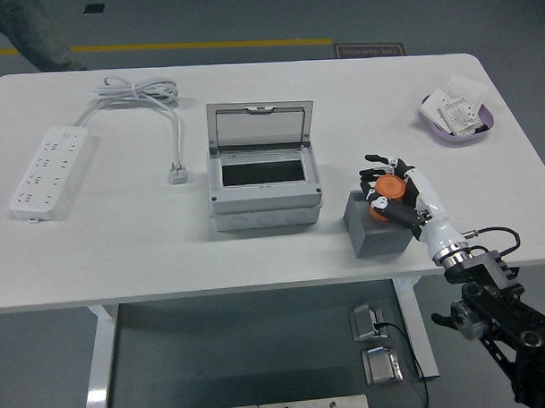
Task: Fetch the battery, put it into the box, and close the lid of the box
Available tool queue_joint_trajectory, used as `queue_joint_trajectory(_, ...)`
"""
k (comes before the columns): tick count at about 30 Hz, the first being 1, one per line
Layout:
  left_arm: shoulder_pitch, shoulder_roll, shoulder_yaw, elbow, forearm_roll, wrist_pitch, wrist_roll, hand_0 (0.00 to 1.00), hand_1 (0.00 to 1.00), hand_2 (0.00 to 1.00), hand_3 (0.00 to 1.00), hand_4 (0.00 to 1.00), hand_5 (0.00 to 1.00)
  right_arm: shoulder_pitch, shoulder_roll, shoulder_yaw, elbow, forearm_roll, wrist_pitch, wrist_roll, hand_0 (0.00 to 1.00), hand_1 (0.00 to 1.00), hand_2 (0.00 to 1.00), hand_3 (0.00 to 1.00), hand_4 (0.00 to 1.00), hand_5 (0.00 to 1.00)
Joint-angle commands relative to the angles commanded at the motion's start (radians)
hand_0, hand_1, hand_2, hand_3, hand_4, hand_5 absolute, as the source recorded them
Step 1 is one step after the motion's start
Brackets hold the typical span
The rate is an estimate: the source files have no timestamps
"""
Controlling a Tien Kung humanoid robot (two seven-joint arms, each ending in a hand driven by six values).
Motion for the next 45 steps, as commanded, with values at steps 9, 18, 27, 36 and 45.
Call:
queue_joint_trajectory(9,-0.005,0.004,0.006,-0.001,0.004,0.001,0.001,0.636,0.677,0.632,0.619,0.663,0.204,0.009,0.002,-0.022,-0.015,0.012,-0.005,-0.002,0.542,0.608,0.584,0.692,0.676,0.136)
queue_joint_trajectory(18,-0.007,0.006,0.017,-0.001,0.000,0.000,0.002,0.636,0.677,0.632,0.619,0.663,0.201,0.017,0.000,-0.032,-0.013,0.027,-0.025,0.000,0.494,0.555,0.541,0.669,0.642,0.163)
queue_joint_trajectory(27,-0.010,0.008,0.001,-0.003,0.017,0.001,0.001,0.635,0.676,0.633,0.619,0.664,0.197,0.026,0.000,-0.041,-0.016,0.030,-0.041,-0.014,0.287,0.334,0.412,0.551,0.160,0.002)
queue_joint_trajectory(36,-0.012,0.010,-0.005,-0.003,0.026,0.001,0.001,0.635,0.676,0.633,0.619,0.665,0.194,0.042,0.002,-0.055,-0.039,0.042,-0.050,-0.009,0.222,0.264,0.370,0.441,0.031,0.002)
queue_joint_trajectory(45,-0.012,0.011,0.003,-0.003,0.022,0.002,0.001,0.635,0.676,0.633,0.619,0.666,0.190,0.090,-0.007,-0.073,-0.043,0.050,-0.059,-0.002,0.188,0.198,0.362,0.421,0.002,0.002)
